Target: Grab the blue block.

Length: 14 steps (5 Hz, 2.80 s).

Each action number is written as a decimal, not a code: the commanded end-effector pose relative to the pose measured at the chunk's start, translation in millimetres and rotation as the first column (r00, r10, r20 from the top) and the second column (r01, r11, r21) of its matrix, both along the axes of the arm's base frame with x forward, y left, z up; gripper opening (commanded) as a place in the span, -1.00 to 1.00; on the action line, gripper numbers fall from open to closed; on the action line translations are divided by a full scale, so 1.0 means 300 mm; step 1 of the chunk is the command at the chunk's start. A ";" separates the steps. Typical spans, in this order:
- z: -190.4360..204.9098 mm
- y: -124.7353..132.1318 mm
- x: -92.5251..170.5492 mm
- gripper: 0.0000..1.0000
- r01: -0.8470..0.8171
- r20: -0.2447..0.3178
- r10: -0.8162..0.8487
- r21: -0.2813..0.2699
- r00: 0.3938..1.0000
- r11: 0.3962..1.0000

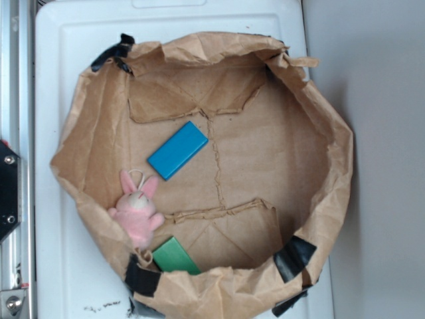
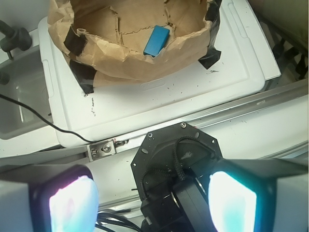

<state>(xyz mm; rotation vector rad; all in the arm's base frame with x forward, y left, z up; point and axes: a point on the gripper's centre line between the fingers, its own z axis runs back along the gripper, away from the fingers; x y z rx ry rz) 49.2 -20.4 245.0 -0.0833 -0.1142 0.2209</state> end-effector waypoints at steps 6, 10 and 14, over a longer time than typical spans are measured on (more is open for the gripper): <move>-0.276 0.080 0.642 1.00 -0.128 -0.045 0.130 0.056 0.990 0.990; -0.276 0.080 0.642 1.00 -0.128 -0.045 0.130 0.056 0.990 0.990; -0.490 0.150 0.722 1.00 -0.130 0.033 0.132 -0.065 0.991 0.989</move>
